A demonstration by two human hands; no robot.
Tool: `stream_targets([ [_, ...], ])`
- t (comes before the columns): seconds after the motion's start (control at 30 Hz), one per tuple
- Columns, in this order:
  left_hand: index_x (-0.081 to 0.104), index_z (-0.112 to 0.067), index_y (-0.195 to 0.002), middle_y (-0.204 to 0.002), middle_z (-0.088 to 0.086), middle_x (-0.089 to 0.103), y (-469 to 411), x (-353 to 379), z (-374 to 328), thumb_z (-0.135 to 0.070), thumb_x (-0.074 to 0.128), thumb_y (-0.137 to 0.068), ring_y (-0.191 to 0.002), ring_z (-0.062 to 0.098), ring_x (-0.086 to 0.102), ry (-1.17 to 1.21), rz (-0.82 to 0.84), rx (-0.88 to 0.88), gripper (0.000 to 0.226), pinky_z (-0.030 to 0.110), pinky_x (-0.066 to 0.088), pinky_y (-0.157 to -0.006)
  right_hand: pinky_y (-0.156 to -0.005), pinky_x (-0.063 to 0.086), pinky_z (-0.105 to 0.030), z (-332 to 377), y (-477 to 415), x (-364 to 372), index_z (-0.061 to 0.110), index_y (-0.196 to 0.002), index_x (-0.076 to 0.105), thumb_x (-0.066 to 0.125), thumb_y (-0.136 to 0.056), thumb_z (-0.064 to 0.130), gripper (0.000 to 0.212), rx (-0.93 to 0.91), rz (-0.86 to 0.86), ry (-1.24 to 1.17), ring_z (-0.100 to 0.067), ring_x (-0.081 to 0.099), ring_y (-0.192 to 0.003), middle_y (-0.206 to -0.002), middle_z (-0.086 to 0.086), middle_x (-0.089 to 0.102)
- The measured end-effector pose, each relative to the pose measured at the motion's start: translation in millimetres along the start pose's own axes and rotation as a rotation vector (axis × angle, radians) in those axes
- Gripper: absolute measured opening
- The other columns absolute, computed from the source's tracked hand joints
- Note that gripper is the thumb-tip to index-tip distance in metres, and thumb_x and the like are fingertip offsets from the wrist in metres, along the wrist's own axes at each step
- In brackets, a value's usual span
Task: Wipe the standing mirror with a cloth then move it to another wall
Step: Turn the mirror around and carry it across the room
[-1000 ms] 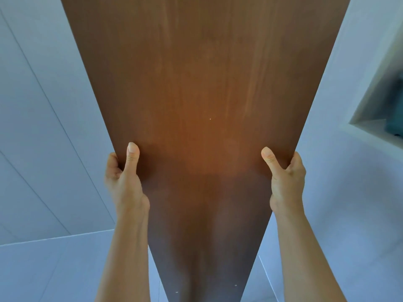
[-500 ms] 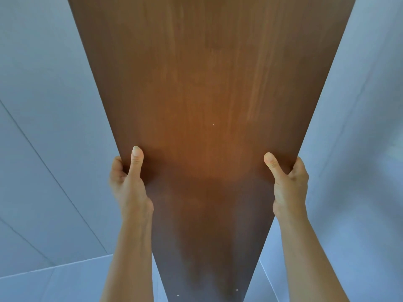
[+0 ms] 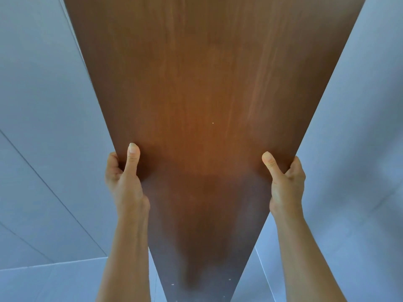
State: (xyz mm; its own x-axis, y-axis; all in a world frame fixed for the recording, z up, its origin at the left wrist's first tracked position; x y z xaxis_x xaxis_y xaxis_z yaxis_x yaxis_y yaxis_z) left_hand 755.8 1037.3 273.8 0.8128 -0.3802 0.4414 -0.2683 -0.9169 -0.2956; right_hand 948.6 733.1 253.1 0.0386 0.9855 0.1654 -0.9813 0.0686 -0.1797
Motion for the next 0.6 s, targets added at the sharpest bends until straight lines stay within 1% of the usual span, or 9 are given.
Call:
stream_targets([
  [0.1,0.052,-0.029,-0.075,-0.077,-0.022,0.053,-22.0,3.0,18.2,-0.034,0.067,-0.092,-0.071,-0.007,0.047,0.021,-0.011,-0.022,0.023,0.008,0.04,-0.072,-0.093,0.05,-0.028,-7.7,-16.8,20.8,0.023,-0.113,0.06,0.077,-0.077,0.034,0.041,-0.005,0.009,-0.028,-0.007,0.065,-0.101,-0.109,0.009,0.068],
  [0.2,0.053,-0.029,-0.077,-0.08,-0.02,0.055,-44.4,5.0,36.1,-0.036,0.069,-0.09,-0.075,-0.004,0.047,0.053,0.02,-0.052,0.022,0.018,0.039,-0.08,-0.091,0.05,-0.025,-15.1,-27.2,39.0,0.03,-0.105,0.061,0.078,-0.076,0.033,0.034,-0.021,0.005,-0.039,0.001,0.065,-0.095,-0.102,0.016,0.069],
  [0.23,0.052,-0.028,-0.078,-0.08,-0.019,0.053,-51.4,3.8,41.1,-0.036,0.069,-0.09,-0.075,-0.003,0.046,0.063,0.015,-0.055,0.022,0.02,0.037,-0.081,-0.09,0.05,-0.024,-17.3,-29.3,46.6,0.031,-0.103,0.061,0.078,-0.076,0.033,0.032,-0.023,0.009,-0.043,0.003,0.065,-0.093,-0.101,0.017,0.069],
  [0.3,0.052,-0.029,-0.076,-0.077,-0.02,0.052,-68.2,4.7,50.5,-0.034,0.069,-0.091,-0.072,-0.005,0.046,0.082,0.015,-0.061,0.023,0.021,0.036,-0.08,-0.09,0.05,-0.023,-22.7,-34.6,60.6,0.032,-0.101,0.061,0.078,-0.076,0.031,0.03,-0.031,-0.001,-0.059,0.003,0.065,-0.092,-0.1,0.018,0.069],
  [0.37,0.052,-0.029,-0.075,-0.076,-0.022,0.053,-76.7,6.4,55.6,-0.033,0.068,-0.092,-0.072,-0.006,0.047,0.091,0.016,-0.065,0.023,0.021,0.037,-0.08,-0.091,0.051,-0.025,-24.0,-35.3,68.0,0.031,-0.102,0.061,0.078,-0.077,0.03,0.03,-0.038,0.001,-0.069,0.0,0.066,-0.094,-0.1,0.017,0.069],
  [0.47,0.057,-0.03,-0.075,-0.076,-0.023,0.058,-90.4,13.0,69.3,-0.031,0.067,-0.093,-0.075,-0.006,0.051,0.119,0.053,-0.089,0.02,0.021,0.039,-0.086,-0.096,0.051,-0.03,-34.0,-41.9,74.6,0.031,-0.1,0.061,0.078,-0.077,0.029,0.029,-0.046,-0.025,-0.059,-0.004,0.066,-0.097,-0.101,0.016,0.07],
  [0.53,0.058,-0.031,-0.074,-0.075,-0.024,0.059,-94.5,16.7,76.6,-0.027,0.066,-0.093,-0.074,-0.007,0.052,0.118,0.063,-0.087,0.021,0.019,0.04,-0.084,-0.1,0.05,-0.036,-41.5,-46.2,76.4,0.032,-0.098,0.062,0.078,-0.077,0.029,0.027,-0.048,-0.031,-0.05,-0.008,0.066,-0.101,-0.103,0.014,0.07],
  [0.6,0.057,-0.031,-0.073,-0.073,-0.023,0.058,-98.5,19.9,82.1,-0.027,0.066,-0.093,-0.072,-0.007,0.051,0.126,0.065,-0.088,0.023,0.018,0.04,-0.08,-0.102,0.049,-0.039,-47.0,-50.5,78.1,0.031,-0.102,0.062,0.078,-0.077,0.03,0.03,-0.045,-0.035,-0.049,-0.011,0.065,-0.104,-0.107,0.012,0.07],
])
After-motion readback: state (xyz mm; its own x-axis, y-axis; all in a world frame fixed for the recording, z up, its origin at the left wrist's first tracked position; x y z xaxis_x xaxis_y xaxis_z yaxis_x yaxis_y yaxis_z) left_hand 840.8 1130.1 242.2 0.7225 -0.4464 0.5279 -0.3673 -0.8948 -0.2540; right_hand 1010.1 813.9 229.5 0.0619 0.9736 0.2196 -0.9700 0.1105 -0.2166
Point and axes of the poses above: each hand's wrist, its own y-axis away from the middle knuckle, its own x-axis out of the palm, z = x × y, the point moved 9 cm from there along -y, towards the middle knuckle
